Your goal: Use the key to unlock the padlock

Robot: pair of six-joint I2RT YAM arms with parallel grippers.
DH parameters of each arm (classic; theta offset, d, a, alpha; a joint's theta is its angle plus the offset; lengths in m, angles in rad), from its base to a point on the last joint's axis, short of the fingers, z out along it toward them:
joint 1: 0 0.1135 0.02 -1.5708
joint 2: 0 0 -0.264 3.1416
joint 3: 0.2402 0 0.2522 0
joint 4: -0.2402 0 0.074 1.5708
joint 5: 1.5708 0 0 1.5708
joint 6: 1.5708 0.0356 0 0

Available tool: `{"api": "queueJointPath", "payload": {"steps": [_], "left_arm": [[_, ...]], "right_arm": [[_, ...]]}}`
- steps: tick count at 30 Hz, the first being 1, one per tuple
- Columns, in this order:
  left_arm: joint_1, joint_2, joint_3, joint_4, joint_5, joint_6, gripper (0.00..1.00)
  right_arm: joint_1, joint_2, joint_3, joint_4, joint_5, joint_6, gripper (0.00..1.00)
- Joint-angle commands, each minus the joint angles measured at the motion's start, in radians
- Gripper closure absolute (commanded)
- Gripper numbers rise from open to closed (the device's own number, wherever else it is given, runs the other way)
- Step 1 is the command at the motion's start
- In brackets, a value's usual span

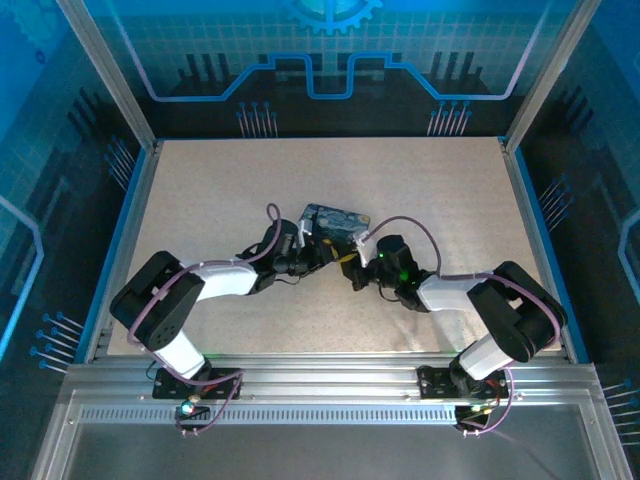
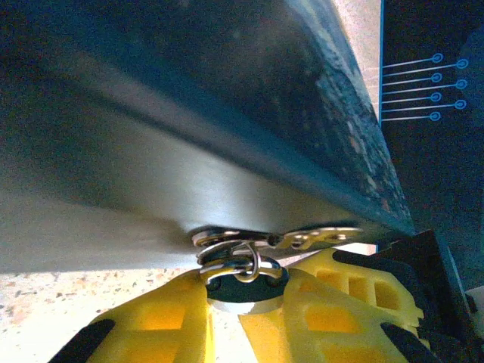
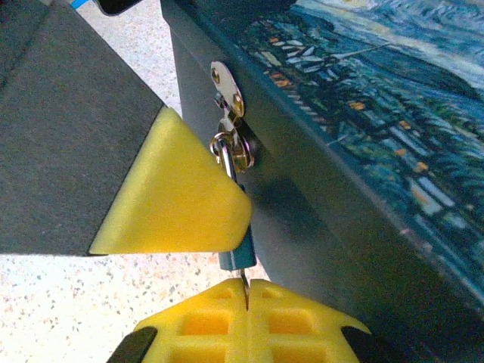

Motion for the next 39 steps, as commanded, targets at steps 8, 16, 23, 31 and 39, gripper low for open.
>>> {"api": "queueJointPath", "payload": {"steps": [8, 16, 23, 31, 39], "left_arm": [[-0.064, 0.107, -0.018, 0.097, 0.097, -0.043, 0.76], [-0.062, 0.114, -0.042, 0.143, 0.082, -0.056, 0.64], [-0.049, 0.079, -0.070, 0.151, 0.077, -0.060, 0.53], [-0.019, -0.017, -0.146, 0.195, 0.050, -0.072, 0.35], [-0.001, -0.020, -0.203, 0.326, 0.063, -0.144, 0.34]], "right_arm": [[-0.010, -0.014, -0.075, 0.133, 0.018, 0.006, 1.00], [-0.010, -0.008, -0.129, 0.128, 0.035, 0.046, 1.00], [-0.008, -0.029, -0.147, 0.105, 0.059, 0.059, 1.00], [-0.008, -0.066, -0.145, 0.040, 0.032, 0.085, 1.00], [-0.008, -0.086, -0.114, -0.007, -0.057, 0.217, 1.00]]}}
